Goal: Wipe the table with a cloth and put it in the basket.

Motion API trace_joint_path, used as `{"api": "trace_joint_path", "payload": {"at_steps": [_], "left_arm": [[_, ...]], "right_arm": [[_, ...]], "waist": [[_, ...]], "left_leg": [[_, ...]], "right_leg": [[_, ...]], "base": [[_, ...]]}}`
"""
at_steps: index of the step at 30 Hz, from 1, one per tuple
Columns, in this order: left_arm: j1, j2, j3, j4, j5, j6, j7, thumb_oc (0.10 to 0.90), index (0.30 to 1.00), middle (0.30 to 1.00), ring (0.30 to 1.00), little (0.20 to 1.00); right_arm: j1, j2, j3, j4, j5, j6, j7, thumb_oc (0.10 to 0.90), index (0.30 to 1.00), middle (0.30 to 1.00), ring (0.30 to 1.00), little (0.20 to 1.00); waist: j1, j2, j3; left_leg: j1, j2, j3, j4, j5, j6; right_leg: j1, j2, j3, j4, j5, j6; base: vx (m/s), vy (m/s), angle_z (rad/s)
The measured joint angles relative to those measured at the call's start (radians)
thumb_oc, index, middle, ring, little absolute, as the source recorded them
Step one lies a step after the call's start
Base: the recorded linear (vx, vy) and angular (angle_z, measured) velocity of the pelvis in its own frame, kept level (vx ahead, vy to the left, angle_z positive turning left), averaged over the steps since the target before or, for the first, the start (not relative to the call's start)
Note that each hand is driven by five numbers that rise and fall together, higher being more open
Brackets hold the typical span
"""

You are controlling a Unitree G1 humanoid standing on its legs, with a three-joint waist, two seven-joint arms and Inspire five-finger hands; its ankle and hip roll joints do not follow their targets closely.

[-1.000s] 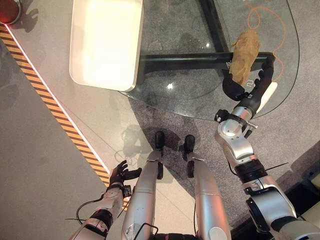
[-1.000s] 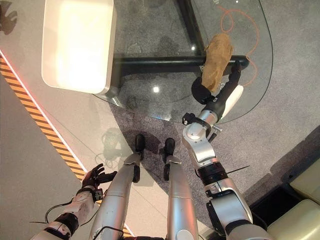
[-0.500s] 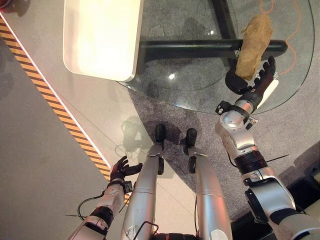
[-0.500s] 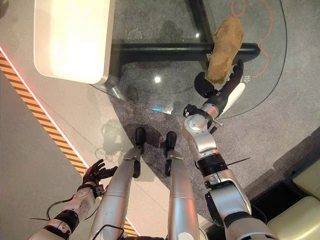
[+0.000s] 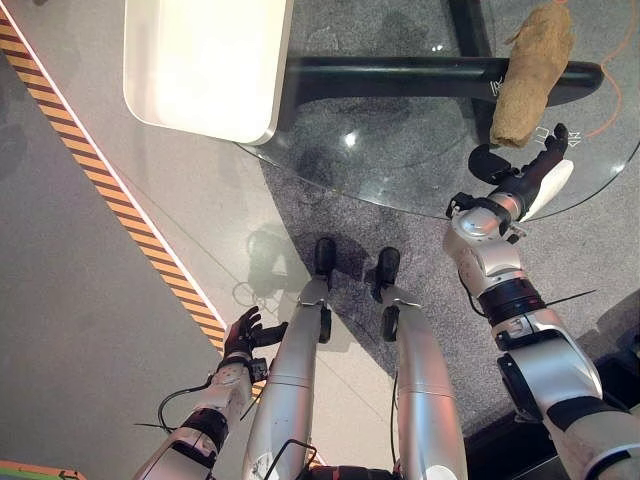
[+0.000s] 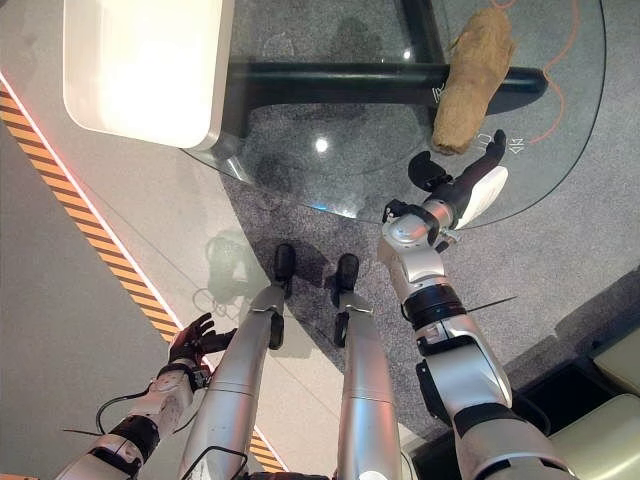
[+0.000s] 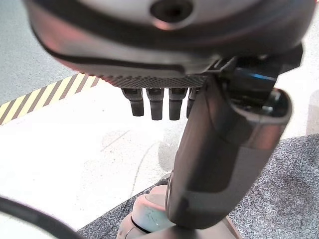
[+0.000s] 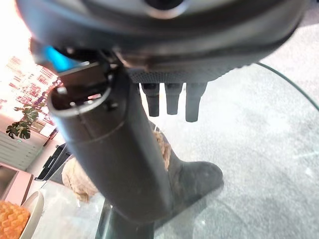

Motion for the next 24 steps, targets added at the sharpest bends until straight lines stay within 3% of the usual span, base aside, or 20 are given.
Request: {"api": "trace_joint_path", "payload": {"at_steps": [15,24], "left_arm": [[0.0,0.0,-0.003,-0.012,-0.021,0.0,-0.001,0.8,0.9,0.9,0.9,0.9],[0.0,0.001,-0.003,-0.012,-0.021,0.0,-0.002,0.8,0.9,0.9,0.9,0.9]], "right_arm": [[-0.054,-0.042,0.009,-0.073,0.009,-0.002,0.002,0.8,0.9,0.9,0.9,0.9],[-0.053,-0.042,0.021,-0.173,0.01,-0.002,0.109,0.8,0.9,0.9,0.9,0.9]], "waist": [[0.016,0.004,0.001],[0.015,0.004,0.001]], "left_leg": [[-0.019,0.0,-0.006,-0.002,0.003,-0.004],[-0.027,0.001,-0.007,-0.001,0.004,-0.004]], "right_leg": [[-0.017,0.003,-0.004,0.0,0.005,0.005],[-0.025,0.003,-0.005,0.001,0.005,0.004]], "base": [[0.0,0.0,0.0],[0.0,0.0,0.0]]}}
